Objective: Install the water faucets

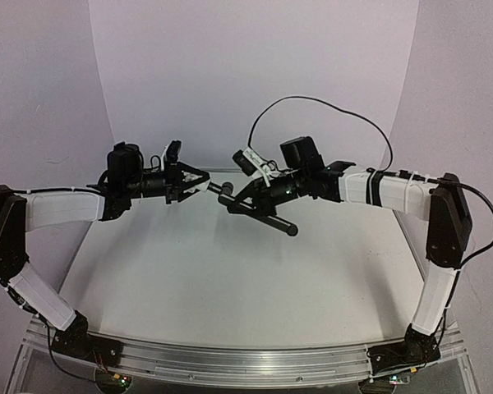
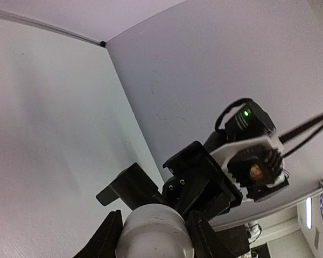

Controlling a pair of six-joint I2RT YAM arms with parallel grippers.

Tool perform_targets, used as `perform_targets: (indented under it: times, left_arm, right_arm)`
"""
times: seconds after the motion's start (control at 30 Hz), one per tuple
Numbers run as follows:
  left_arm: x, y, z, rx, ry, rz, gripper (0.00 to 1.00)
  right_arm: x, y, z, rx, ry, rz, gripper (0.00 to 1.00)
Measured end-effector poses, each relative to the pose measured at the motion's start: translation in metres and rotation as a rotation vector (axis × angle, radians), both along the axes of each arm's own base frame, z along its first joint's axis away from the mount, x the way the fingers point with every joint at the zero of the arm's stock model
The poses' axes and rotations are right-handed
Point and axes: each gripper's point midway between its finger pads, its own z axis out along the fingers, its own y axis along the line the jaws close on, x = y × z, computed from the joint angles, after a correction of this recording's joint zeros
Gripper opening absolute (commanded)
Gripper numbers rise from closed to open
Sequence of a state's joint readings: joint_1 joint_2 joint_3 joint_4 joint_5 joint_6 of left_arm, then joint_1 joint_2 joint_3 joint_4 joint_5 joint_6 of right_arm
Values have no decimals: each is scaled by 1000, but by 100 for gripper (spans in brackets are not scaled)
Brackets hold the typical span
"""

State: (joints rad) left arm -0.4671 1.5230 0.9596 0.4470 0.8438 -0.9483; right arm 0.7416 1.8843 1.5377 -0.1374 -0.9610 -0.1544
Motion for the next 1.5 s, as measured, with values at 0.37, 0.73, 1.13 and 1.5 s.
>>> perform_targets:
  times: [0.37, 0.73, 1.13, 1.5]
  left_arm:
    - [-30, -6, 44, -68, -341, -197, 15]
    - [-65, -3, 60, -66, -630, -370, 40]
    - [-52, -4, 68, 67, -615, -186, 100]
    - [-24, 41, 83, 220, -450, 195, 96]
  right_arm:
    - [-27, -12, 54, 90, 381, 167, 0]
    - [-65, -7, 64, 82, 477, 310, 0]
    - [-67, -4, 45, 85, 277, 237, 0]
    - [7, -30, -34, -253, -25, -162, 0]
